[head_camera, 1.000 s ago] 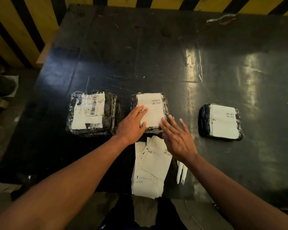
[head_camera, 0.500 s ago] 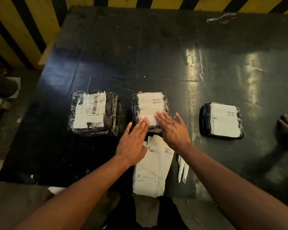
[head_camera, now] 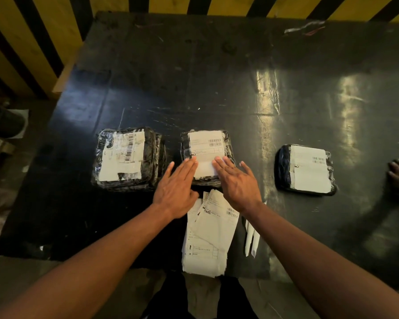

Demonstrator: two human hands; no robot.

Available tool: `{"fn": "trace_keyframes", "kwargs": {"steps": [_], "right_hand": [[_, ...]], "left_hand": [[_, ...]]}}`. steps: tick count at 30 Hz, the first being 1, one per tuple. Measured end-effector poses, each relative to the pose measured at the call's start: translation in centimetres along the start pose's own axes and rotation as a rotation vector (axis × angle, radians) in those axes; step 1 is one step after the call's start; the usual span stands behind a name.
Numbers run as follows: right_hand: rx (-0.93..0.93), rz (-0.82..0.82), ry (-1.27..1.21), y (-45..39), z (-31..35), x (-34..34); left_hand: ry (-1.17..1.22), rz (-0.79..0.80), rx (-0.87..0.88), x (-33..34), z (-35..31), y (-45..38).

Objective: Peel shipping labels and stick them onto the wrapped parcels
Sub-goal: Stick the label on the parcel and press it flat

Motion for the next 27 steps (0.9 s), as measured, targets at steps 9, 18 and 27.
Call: {"fn": "trace_keyframes", "kwargs": {"steps": [9,18,27], "right_hand": [[0.010,-0.006,-0.049,0.0,0.4,0.3],[0.000,-0.011,-0.039,0.1,0.1,0.0],[0.008,-0.013,-0.064,0.0,0.3,0.1]], "left_hand": [[0.020,0.044,0.032,-0.2,-1.8,-3.5],[-0.022,0.031,0.018,-2.0,0.4,-5.0],[-0.044,-0.031,0.003,-2.8,0.5,-6.4]]}}
Point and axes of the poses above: each hand's wrist, its own y-axis away from the middle knuckle, its own x-axis out of the palm, z = x × y, the point moved 10 cm from there along -y, towards the middle knuckle, and after that the axes turned 4 degrees about y, right-handed, at the moved point
